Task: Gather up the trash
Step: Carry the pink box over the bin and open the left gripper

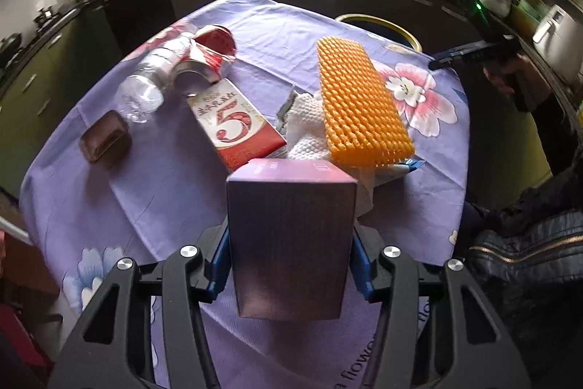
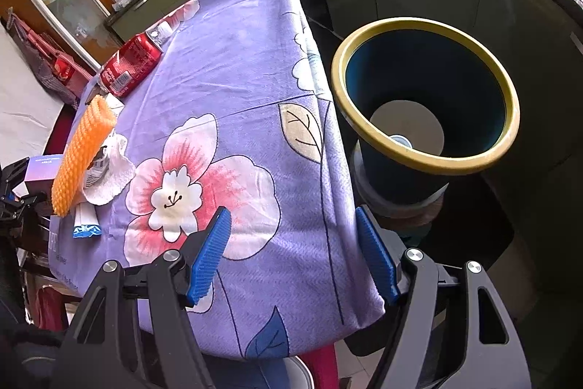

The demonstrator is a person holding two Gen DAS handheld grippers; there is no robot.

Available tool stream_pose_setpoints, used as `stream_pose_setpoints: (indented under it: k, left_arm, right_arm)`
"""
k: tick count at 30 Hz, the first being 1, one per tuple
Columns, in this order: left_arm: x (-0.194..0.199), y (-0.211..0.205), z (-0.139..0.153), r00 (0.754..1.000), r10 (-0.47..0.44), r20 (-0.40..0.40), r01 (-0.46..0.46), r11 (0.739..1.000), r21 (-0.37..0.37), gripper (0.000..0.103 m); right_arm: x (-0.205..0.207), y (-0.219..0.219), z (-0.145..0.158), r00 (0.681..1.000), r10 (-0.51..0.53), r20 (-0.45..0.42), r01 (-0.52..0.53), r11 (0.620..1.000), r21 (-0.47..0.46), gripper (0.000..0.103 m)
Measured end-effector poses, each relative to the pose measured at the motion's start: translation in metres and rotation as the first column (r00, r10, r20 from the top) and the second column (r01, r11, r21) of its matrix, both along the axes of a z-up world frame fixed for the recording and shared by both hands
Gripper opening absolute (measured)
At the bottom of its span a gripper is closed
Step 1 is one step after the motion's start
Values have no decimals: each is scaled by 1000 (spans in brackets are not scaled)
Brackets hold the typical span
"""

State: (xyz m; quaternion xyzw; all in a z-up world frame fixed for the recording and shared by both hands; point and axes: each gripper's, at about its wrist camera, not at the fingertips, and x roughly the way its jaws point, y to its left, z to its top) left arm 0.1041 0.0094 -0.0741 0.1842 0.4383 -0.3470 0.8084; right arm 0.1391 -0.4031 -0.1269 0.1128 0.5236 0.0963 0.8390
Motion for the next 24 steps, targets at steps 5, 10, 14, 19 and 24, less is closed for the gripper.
stream_pose_setpoints:
  k: [5, 10, 14, 19, 24]
  left_arm:
    - [-16, 3, 27, 995, 68, 67, -66, 997, -28, 51]
    - [-26, -5, 60, 985, 114, 128, -104, 991, -82, 51]
    - [-27, -26, 84, 983, 100, 156, -83, 990, -114, 51]
    - [-9, -78, 105, 987, 46, 153, -24, 989, -146, 51]
    - [26, -158, 106, 995, -41, 96, 56, 986, -159, 51]
  right_arm:
    - [-10, -8, 0, 1000, -19, 15, 18, 1000, 25, 69]
    - [-17, -16, -1, 999, -36, 25, 35, 998, 42, 69]
    - [-30, -27, 3, 997, -62, 52, 59, 997, 54, 69]
    - [-57, -50, 11, 989, -117, 94, 112, 993, 48, 69]
    - [-80, -80, 16, 976, -180, 123, 178, 984, 23, 69]
